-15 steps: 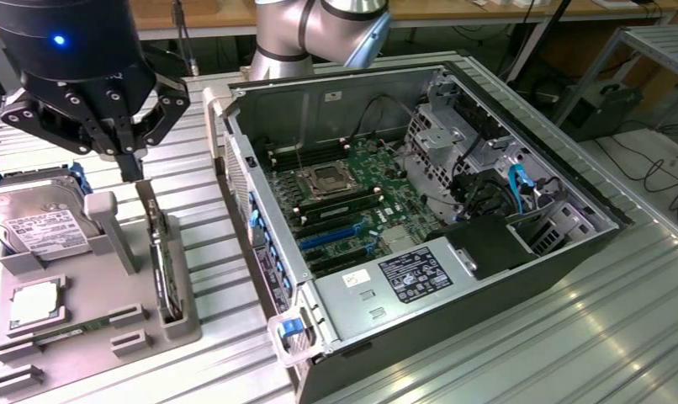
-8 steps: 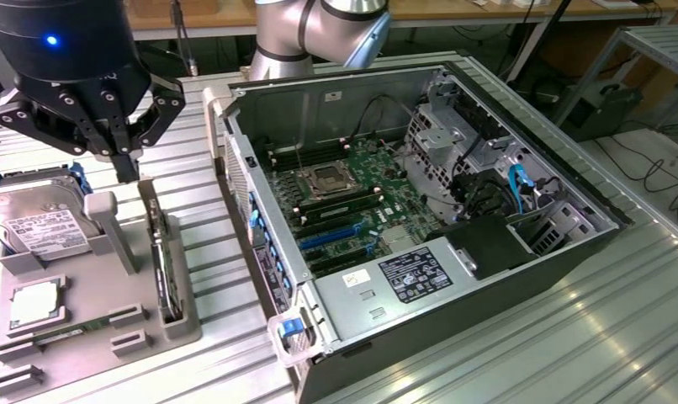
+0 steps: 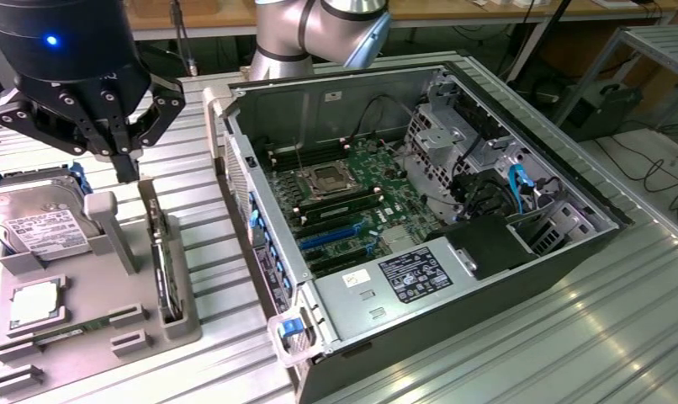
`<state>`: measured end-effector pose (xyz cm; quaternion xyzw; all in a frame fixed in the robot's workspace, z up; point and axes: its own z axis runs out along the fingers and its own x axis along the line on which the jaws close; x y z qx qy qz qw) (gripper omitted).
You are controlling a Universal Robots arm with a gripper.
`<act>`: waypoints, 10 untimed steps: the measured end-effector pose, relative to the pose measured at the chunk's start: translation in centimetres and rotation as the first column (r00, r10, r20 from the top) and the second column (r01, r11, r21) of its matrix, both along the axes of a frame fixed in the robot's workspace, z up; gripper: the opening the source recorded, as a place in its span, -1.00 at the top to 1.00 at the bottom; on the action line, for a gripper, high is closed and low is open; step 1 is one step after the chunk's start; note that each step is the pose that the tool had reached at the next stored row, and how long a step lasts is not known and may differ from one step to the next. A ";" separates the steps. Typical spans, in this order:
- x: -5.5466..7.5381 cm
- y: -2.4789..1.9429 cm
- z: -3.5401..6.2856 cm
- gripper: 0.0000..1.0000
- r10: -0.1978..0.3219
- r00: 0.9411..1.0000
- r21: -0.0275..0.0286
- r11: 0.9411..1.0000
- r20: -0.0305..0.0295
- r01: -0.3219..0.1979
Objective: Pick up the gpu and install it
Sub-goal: 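Pick up the gpu and move the gpu toward the slot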
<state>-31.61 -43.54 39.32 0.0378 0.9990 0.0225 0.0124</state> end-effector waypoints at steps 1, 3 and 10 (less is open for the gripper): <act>0.0 0.00 0.00 0.79 0.000 1.000 0.000 1.000 0.000 0.000; 0.0 0.00 0.00 0.76 0.000 1.000 0.000 1.000 0.000 0.000; 0.0 0.00 0.00 0.16 0.000 1.000 0.000 1.000 0.000 0.000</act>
